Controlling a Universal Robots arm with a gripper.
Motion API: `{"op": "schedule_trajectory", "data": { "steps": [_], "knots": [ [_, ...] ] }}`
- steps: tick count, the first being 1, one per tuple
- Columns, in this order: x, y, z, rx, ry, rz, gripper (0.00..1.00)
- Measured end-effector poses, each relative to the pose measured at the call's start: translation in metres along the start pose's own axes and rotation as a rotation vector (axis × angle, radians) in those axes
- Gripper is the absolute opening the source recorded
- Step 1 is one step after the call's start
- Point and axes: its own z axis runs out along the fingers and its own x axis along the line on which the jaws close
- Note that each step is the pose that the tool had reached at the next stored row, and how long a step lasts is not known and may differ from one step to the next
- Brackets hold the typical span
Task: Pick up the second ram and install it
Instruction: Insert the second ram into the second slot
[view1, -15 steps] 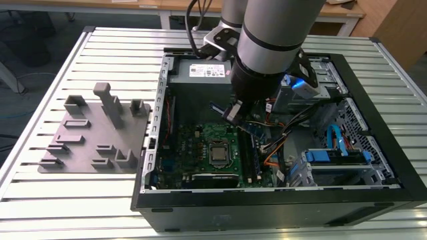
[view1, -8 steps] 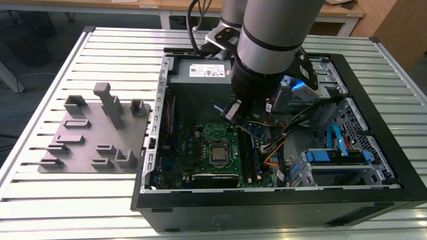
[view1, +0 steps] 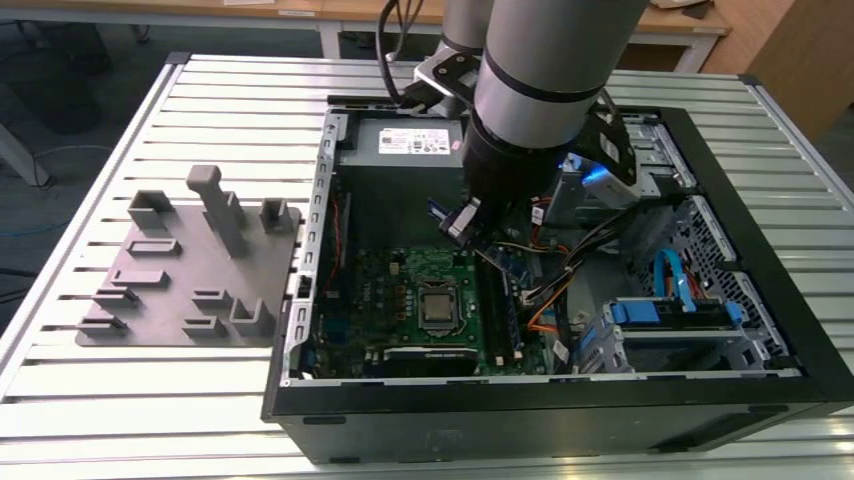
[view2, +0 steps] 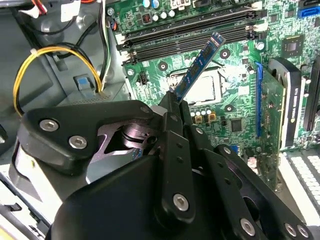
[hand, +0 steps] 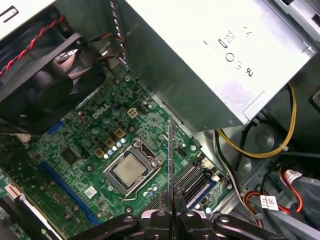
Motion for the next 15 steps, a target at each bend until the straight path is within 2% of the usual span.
{"op": "schedule_trajectory", "data": {
  "steps": [9,15],
  "knots": [
    [0.0000,0.0000,0.0001,0.0057,-0.0076,0.070,0.11],
    [0.0000,0.0000,0.0002,0.0112,-0.0147,0.137,0.11]
  ]
}}
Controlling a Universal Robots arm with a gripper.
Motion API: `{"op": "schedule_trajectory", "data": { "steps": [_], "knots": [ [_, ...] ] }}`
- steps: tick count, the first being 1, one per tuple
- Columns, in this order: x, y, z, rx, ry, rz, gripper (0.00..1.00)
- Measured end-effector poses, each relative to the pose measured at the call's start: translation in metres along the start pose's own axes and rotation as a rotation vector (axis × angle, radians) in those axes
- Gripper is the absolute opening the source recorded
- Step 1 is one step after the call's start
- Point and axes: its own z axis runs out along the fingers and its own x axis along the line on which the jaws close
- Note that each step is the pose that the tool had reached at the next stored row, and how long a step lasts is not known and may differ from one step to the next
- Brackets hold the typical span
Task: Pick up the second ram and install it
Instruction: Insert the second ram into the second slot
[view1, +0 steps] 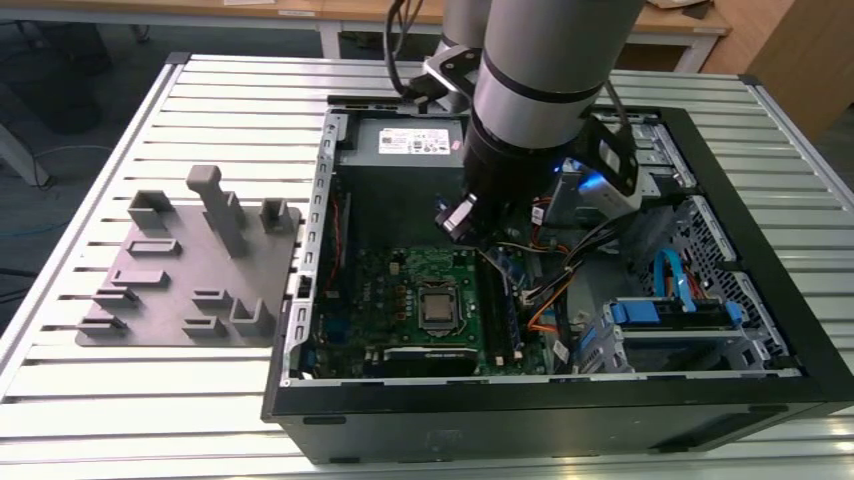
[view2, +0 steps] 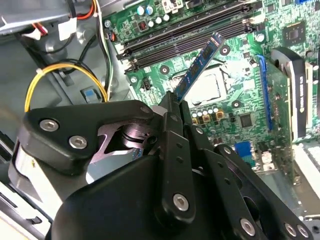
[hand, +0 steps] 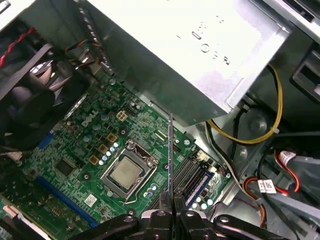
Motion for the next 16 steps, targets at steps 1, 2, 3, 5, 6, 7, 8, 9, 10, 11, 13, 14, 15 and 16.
{"op": "schedule_trajectory", "data": {
  "steps": [1,2,3,5,6,7,8,9,10,11,13,14,15,16],
  "knots": [
    [0.0000,0.0000,0.0000,0.0010,-0.0014,0.013,0.11],
    [0.0000,0.0000,0.0000,0.0020,-0.0026,0.024,0.11],
    [0.0000,0.0000,0.0001,0.0029,-0.0039,0.036,0.11],
    [0.0000,0.0000,0.0001,0.0048,-0.0063,0.059,0.11],
    [0.0000,0.0000,0.0001,0.0057,-0.0076,0.070,0.11],
    [0.0000,0.0000,0.0002,0.0066,-0.0088,0.081,0.11],
    [0.0000,0.0000,0.0002,0.0075,-0.0099,0.092,0.11],
    [0.0000,0.0000,0.0002,0.0085,-0.0110,0.102,0.11],
    [0.0000,0.0000,0.0002,0.0094,-0.0121,0.112,0.11],
    [0.0000,0.0000,0.0002,0.0102,-0.0132,0.123,0.11],
    [0.0000,0.0000,0.0002,0.0120,-0.0153,0.143,0.11],
    [0.0000,0.0000,0.0002,0.0128,-0.0165,0.154,0.11],
    [0.0000,0.0000,0.0002,0.0137,-0.0175,0.164,0.11],
    [0.0000,0.0000,0.0003,0.0145,-0.0186,0.174,0.11]
  ]
}}
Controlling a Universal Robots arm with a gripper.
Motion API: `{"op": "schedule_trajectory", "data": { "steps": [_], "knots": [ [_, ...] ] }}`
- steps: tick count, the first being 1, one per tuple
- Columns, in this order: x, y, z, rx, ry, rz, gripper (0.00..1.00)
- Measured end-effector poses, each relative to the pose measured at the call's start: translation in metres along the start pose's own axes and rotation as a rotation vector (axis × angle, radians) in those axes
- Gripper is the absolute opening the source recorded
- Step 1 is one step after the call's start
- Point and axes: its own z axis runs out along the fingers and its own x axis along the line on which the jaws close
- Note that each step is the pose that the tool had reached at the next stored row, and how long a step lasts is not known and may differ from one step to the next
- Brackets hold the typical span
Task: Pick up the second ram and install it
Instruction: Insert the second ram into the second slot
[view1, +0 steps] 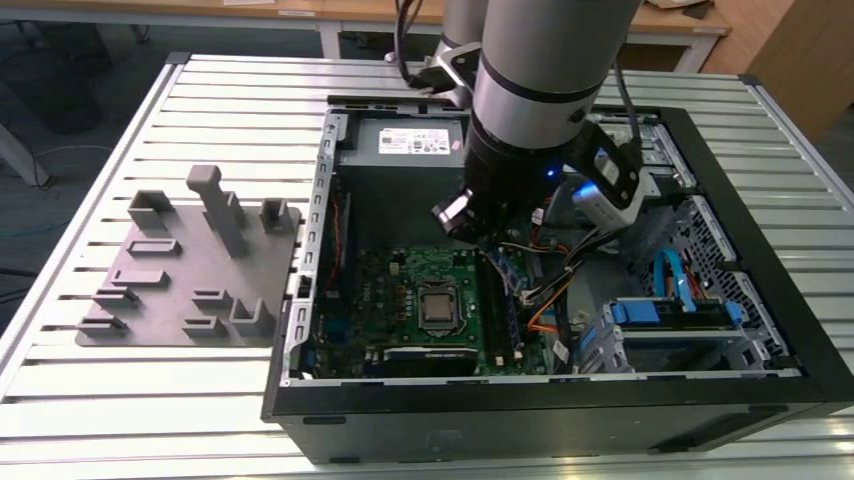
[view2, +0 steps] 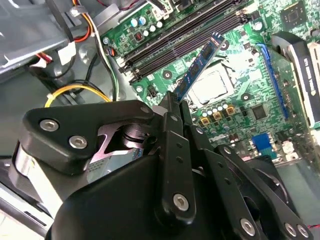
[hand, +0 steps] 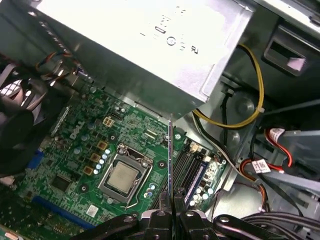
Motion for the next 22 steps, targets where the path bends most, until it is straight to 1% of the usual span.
{"op": "schedule_trajectory", "data": {
  "steps": [22],
  "knots": [
    [0.0000,0.0000,0.0002,0.0171,-0.0224,0.208,0.11]
  ]
}}
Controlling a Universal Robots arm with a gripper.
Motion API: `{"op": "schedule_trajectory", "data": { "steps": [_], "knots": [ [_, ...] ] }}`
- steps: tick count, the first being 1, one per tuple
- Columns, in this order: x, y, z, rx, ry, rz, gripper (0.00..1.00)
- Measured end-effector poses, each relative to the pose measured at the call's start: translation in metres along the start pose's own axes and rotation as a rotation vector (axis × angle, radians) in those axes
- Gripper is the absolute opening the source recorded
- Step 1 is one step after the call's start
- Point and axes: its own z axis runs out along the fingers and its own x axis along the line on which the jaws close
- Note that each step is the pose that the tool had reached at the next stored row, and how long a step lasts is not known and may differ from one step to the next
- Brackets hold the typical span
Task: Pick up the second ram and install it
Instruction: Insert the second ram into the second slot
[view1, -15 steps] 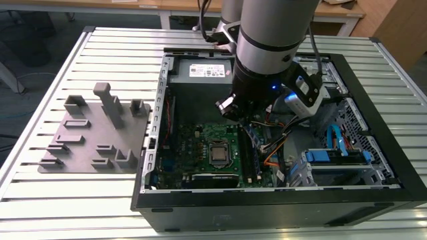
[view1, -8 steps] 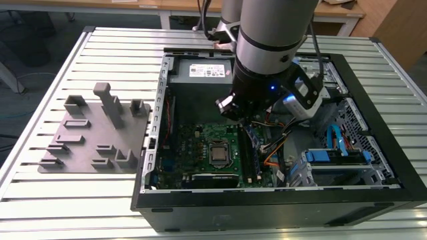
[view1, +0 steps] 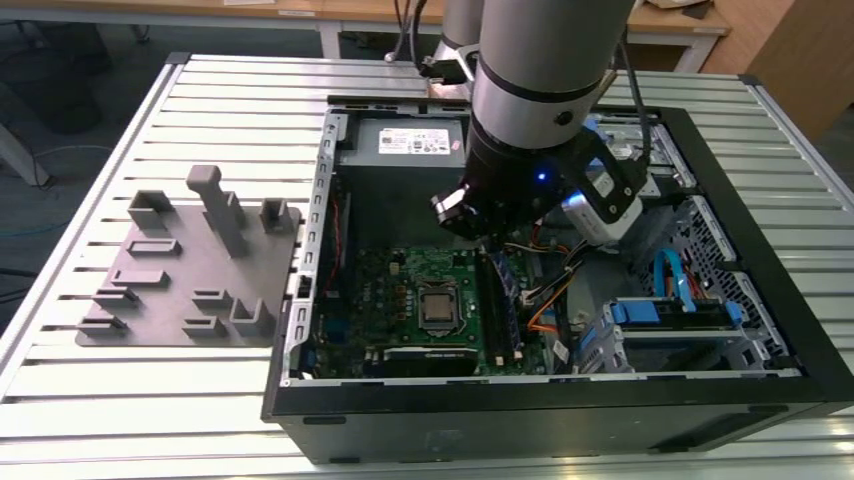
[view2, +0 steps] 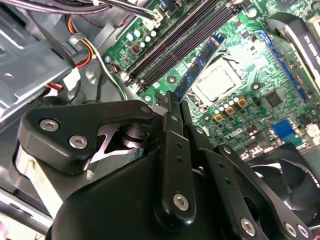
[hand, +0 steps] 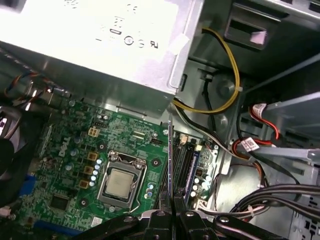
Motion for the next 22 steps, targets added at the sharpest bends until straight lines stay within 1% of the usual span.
{"op": "schedule_trajectory", "data": {
  "steps": [12,22],
  "knots": [
    [0.0000,0.0000,0.0003,0.0117,-0.0143,0.135,0.11],
    [0.0000,-0.0001,0.0003,0.0204,-0.0227,0.217,0.11]
  ]
}}
